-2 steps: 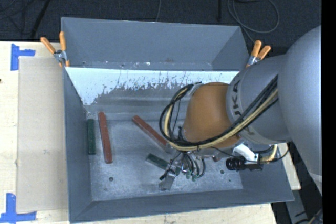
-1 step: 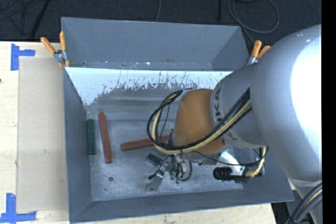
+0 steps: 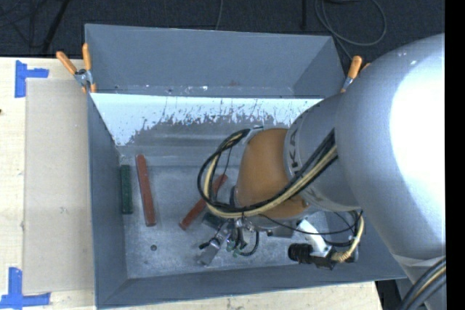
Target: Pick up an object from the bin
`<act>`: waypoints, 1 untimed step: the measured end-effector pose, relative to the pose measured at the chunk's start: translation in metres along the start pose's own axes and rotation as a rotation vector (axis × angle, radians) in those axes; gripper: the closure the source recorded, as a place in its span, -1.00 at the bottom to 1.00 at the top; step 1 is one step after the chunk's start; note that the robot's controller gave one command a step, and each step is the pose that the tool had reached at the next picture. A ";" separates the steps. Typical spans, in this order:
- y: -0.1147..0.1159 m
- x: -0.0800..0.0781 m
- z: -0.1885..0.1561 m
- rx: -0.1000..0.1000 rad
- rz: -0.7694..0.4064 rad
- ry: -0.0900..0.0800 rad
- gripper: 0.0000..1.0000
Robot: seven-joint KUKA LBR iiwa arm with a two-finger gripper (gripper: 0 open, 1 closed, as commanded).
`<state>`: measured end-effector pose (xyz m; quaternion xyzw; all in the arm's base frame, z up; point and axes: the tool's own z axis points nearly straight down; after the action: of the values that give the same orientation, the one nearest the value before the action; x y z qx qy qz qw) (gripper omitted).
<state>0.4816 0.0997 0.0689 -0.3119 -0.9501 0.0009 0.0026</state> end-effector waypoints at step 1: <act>0.000 0.000 0.000 -0.001 0.000 -0.001 1.00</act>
Offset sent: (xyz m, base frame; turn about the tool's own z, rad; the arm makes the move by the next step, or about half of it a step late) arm 0.0000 0.0000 0.0000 0.0000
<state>0.4820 0.0996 0.0691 -0.3120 -0.9501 0.0006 0.0020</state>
